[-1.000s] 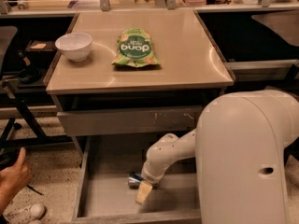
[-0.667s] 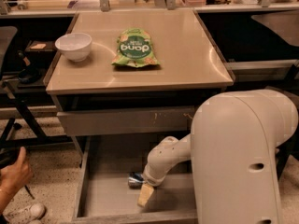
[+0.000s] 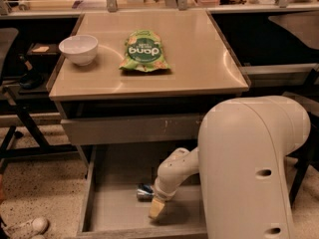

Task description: Pick redbull can from middle drawer and place on counter

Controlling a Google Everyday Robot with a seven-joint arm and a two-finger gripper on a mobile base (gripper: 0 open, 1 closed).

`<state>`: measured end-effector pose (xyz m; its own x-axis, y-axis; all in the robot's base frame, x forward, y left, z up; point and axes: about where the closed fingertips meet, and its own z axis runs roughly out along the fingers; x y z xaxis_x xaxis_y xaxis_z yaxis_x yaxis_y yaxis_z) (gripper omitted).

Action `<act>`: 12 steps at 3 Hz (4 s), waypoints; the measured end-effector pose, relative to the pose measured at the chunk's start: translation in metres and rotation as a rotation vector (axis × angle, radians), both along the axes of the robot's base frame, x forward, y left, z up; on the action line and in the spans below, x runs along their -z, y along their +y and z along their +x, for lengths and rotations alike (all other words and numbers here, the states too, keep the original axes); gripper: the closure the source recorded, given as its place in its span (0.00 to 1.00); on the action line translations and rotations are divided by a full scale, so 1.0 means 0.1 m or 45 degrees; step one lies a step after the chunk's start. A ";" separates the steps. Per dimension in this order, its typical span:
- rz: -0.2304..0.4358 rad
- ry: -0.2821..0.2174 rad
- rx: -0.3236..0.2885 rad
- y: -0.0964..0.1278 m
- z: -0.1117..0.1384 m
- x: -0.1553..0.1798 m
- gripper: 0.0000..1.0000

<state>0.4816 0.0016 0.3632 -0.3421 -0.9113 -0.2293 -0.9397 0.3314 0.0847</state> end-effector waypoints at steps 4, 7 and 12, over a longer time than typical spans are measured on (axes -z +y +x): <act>0.039 0.008 0.001 -0.02 -0.09 -0.23 1.00; 0.070 -0.024 0.263 -1.10 -0.28 -1.85 1.00; -0.145 -0.192 0.521 -1.70 0.09 -3.63 1.00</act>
Offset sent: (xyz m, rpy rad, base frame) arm 0.0000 0.0000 0.0000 0.0000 0.0000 0.0000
